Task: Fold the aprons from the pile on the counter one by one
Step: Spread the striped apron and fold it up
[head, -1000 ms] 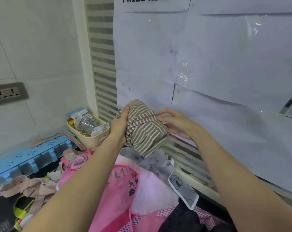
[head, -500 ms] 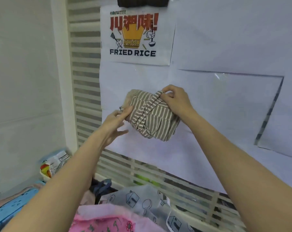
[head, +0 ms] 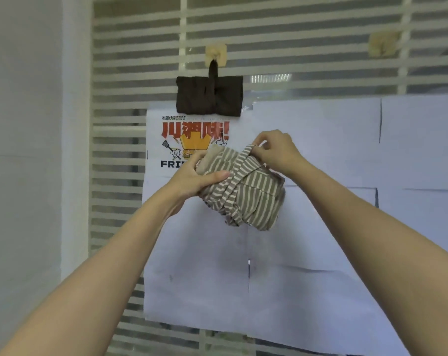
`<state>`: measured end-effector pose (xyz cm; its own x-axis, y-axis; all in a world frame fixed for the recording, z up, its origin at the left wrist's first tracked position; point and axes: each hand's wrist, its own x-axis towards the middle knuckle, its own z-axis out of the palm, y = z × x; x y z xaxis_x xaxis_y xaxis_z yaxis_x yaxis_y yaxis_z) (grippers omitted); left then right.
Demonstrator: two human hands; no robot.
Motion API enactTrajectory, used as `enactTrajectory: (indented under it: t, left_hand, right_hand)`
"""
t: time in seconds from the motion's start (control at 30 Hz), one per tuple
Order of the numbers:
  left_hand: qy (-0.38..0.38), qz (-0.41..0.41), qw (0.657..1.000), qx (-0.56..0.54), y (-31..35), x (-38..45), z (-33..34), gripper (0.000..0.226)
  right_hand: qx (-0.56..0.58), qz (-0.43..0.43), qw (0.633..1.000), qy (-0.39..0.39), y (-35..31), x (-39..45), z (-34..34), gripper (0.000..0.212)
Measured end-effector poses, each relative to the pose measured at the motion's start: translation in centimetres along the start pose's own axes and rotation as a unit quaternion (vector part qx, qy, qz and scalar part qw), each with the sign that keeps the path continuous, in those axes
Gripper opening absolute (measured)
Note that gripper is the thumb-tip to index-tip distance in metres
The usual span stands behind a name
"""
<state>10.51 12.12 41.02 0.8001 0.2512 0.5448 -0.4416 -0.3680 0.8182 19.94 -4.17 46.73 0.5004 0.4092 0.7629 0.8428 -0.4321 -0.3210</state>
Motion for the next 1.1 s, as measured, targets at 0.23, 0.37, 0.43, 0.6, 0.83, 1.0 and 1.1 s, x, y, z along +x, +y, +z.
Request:
enactTrajectory:
  t: [0.23,0.37,0.43,0.6,0.83,1.0,1.1]
  left_hand:
    - [0.014,0.048,0.997,-0.058,3.7,2.2,-1.9,0.051]
    - [0.055,0.075,0.994,-0.064,6.1,3.5,-4.1,0.054]
    - [0.08,0.079,0.991,-0.07,6.7,4.6,-5.5,0.056]
    - [0.118,0.09,0.982,-0.113,6.9,7.5,-7.1,0.062]
    - [0.162,0.128,0.972,-0.11,8.2,13.9,-7.1,0.066]
    - [0.156,0.073,0.978,-0.121,8.9,17.3,-8.5,0.067]
    - [0.161,0.038,0.98,-0.113,8.8,18.6,-8.5,0.069]
  right_hand:
    - [-0.266,-0.117,0.954,0.075,-4.1,4.7,-3.0,0.02]
    - [-0.017,-0.048,0.996,0.072,-6.7,8.2,-4.5,0.021]
    - [0.155,-0.019,0.988,-0.006,-8.3,9.5,-4.6,0.023]
    - [0.303,0.011,0.949,-0.083,-10.4,13.4,-5.2,0.024]
    - [-0.009,-0.039,0.997,0.061,-13.0,20.5,-4.2,0.015]
    - [-0.09,-0.088,0.982,0.144,-11.6,24.2,-3.0,0.023]
    - [-0.125,-0.09,0.976,0.151,-10.6,25.8,-2.1,0.018]
